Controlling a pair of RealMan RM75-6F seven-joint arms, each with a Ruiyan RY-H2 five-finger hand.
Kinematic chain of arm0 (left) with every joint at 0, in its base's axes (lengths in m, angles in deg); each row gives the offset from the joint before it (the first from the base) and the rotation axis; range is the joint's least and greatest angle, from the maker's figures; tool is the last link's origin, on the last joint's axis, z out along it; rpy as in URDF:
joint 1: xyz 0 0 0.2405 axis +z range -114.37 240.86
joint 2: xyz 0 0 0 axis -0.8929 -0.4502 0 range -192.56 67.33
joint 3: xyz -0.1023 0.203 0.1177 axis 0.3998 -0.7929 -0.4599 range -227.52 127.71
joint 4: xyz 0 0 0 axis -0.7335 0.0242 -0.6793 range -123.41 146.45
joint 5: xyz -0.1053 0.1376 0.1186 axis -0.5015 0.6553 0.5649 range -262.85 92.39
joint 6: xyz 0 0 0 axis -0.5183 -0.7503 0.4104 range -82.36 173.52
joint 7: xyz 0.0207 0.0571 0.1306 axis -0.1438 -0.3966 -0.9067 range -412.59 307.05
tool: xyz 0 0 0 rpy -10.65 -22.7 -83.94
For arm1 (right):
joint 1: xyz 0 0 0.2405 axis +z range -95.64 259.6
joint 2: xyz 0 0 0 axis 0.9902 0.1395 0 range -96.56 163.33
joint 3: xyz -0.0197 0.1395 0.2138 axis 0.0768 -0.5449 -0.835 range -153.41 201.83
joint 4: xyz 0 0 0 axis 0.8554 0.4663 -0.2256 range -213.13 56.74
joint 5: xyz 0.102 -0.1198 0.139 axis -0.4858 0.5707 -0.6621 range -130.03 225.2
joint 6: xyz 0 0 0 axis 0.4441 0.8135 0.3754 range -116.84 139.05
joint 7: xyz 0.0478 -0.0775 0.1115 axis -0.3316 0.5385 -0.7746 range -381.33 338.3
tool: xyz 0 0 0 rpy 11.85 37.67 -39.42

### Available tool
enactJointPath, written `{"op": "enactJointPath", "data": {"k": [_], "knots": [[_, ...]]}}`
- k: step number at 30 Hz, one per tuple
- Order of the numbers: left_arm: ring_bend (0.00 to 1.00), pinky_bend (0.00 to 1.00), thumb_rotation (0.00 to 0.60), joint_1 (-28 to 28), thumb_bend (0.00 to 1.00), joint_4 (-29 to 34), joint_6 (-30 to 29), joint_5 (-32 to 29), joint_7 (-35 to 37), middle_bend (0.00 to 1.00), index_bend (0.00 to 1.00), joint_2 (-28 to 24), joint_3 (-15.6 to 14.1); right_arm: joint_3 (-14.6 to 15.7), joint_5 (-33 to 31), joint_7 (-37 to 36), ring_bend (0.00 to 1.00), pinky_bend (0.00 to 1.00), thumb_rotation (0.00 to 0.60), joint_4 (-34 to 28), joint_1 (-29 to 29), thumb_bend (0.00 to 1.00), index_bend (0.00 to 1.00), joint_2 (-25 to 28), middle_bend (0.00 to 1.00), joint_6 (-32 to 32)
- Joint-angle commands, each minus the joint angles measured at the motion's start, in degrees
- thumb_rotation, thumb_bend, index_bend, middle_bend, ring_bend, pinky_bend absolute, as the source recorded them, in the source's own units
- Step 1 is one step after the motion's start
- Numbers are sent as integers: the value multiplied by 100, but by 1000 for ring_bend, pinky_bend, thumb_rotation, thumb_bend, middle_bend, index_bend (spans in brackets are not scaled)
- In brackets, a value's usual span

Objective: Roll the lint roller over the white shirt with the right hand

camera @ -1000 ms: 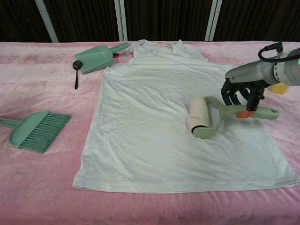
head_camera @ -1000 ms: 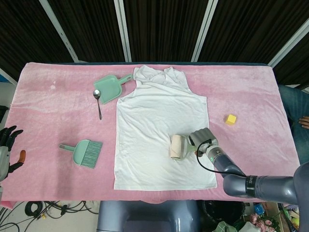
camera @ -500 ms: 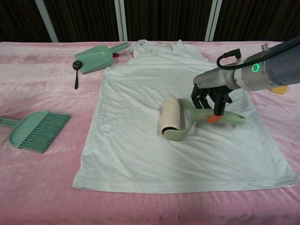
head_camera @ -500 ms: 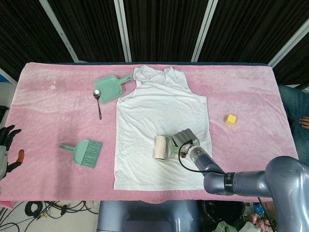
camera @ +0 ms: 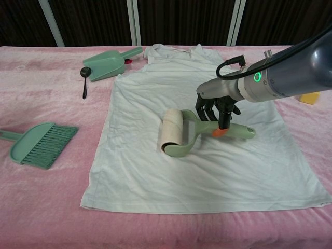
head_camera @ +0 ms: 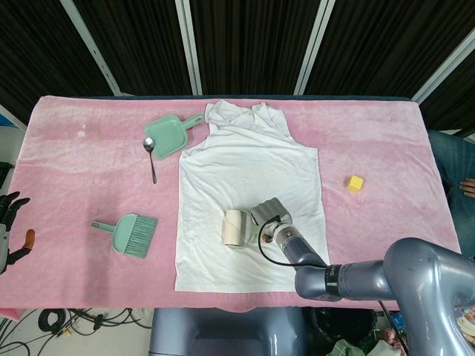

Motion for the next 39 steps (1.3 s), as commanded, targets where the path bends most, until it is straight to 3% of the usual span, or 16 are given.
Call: {"op": "enactJointPath", "data": {"k": [1, 16, 39], "knots": [[51, 89, 600, 1, 464, 2, -3, 3, -6, 97, 173, 1, -3, 60, -74, 44, 621, 629, 600, -22, 33, 567, 660, 39, 634, 18], [51, 89, 600, 4, 464, 19, -20, 46, -60, 97, 173, 9, -23, 544, -410, 239, 621, 629, 600, -590, 92, 574, 659, 675, 634, 34], [51, 89, 600, 26, 464, 40, -61, 52, -96, 97, 173, -2, -21, 1191, -339, 108, 621, 628, 600, -812, -103, 576, 659, 1392, 634, -155]]}}
